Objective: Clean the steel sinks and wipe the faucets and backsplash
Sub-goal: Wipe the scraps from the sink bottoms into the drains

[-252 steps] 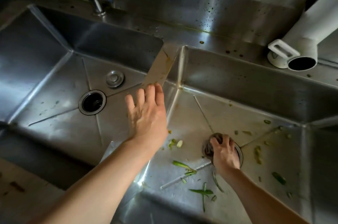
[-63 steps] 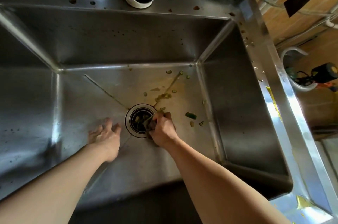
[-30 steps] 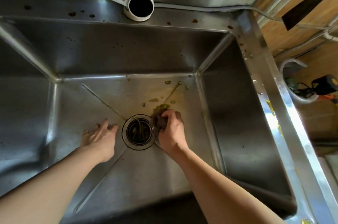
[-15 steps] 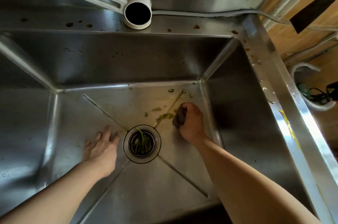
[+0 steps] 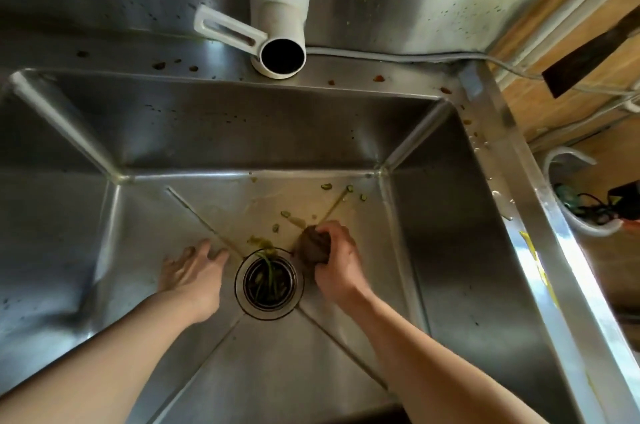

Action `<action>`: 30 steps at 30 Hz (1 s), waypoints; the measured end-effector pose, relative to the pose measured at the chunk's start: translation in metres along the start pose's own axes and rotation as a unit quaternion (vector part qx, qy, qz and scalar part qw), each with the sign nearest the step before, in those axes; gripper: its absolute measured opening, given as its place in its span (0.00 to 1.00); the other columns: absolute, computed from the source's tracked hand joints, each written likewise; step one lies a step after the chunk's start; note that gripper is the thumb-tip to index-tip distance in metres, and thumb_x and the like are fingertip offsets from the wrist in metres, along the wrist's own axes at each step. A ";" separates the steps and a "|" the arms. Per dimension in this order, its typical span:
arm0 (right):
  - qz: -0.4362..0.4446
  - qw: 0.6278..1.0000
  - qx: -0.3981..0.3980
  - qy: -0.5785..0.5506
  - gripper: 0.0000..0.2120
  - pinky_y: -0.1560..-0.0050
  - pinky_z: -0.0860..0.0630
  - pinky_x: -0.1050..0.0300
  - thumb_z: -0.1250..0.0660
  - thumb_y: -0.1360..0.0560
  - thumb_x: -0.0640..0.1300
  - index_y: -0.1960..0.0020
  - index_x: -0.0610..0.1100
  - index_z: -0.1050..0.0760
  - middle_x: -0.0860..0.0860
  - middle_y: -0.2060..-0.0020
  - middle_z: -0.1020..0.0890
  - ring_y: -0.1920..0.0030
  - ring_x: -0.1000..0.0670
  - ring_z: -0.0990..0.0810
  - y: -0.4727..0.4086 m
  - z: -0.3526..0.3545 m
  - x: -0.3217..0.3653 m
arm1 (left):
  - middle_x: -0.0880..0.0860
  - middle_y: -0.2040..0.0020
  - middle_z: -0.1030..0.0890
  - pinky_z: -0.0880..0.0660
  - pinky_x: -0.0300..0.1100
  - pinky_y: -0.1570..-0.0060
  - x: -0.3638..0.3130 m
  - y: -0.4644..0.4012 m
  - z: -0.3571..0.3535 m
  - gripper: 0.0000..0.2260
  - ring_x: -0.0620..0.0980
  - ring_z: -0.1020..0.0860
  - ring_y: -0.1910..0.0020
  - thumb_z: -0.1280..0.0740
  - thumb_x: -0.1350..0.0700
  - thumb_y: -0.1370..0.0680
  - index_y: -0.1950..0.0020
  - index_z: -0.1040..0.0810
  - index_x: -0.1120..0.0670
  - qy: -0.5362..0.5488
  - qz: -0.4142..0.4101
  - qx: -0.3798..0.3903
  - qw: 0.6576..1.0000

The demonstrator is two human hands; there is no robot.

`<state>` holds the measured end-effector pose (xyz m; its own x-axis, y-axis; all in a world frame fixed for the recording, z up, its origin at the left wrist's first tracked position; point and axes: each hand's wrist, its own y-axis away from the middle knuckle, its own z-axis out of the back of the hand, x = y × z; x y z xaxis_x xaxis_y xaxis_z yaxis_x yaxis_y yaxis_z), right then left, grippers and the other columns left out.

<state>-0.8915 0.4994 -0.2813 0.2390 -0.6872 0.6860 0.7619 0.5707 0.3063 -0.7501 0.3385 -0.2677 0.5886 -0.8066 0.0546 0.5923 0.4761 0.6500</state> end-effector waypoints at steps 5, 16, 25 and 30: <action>-0.036 0.986 -0.148 0.069 0.21 0.38 0.34 0.58 0.39 0.32 0.28 0.42 0.41 0.27 0.41 0.40 0.29 0.42 0.40 0.27 -0.079 0.052 -0.013 | 0.50 0.23 0.52 0.39 0.49 0.33 0.005 -0.008 -0.002 0.36 0.52 0.43 0.26 0.38 0.61 0.26 0.22 0.52 0.45 0.014 0.010 -0.050 0.999; 0.012 0.995 -0.017 0.093 0.23 0.30 0.39 0.54 0.35 0.30 0.32 0.36 0.44 0.25 0.43 0.36 0.27 0.34 0.41 0.32 -0.111 0.028 -0.030 | 0.53 0.22 0.55 0.40 0.49 0.31 -0.005 -0.019 -0.009 0.35 0.54 0.44 0.26 0.37 0.60 0.25 0.22 0.49 0.46 0.007 0.027 -0.039 0.999; 0.047 0.987 0.137 0.067 0.24 0.35 0.31 0.55 0.37 0.31 0.35 0.40 0.55 0.26 0.46 0.39 0.31 0.40 0.43 0.31 -0.018 -0.039 -0.007 | 0.53 0.22 0.55 0.41 0.50 0.29 -0.007 -0.013 -0.004 0.37 0.54 0.45 0.26 0.34 0.60 0.27 0.22 0.49 0.47 0.025 0.026 -0.018 0.999; 0.039 0.986 0.162 0.013 0.24 0.60 0.35 0.80 0.43 0.33 0.22 0.42 0.39 0.23 0.49 0.50 0.25 0.53 0.56 0.26 -0.007 -0.010 0.007 | 0.50 0.23 0.52 0.40 0.51 0.30 0.000 -0.009 -0.005 0.36 0.53 0.44 0.26 0.35 0.60 0.26 0.22 0.49 0.47 0.040 0.013 -0.016 0.999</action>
<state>-0.8896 0.4865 -0.2853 0.3077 -0.6444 0.7001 0.5088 0.7332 0.4512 -0.7529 0.3356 -0.2773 0.6447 -0.7644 0.0098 0.5927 0.5079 0.6251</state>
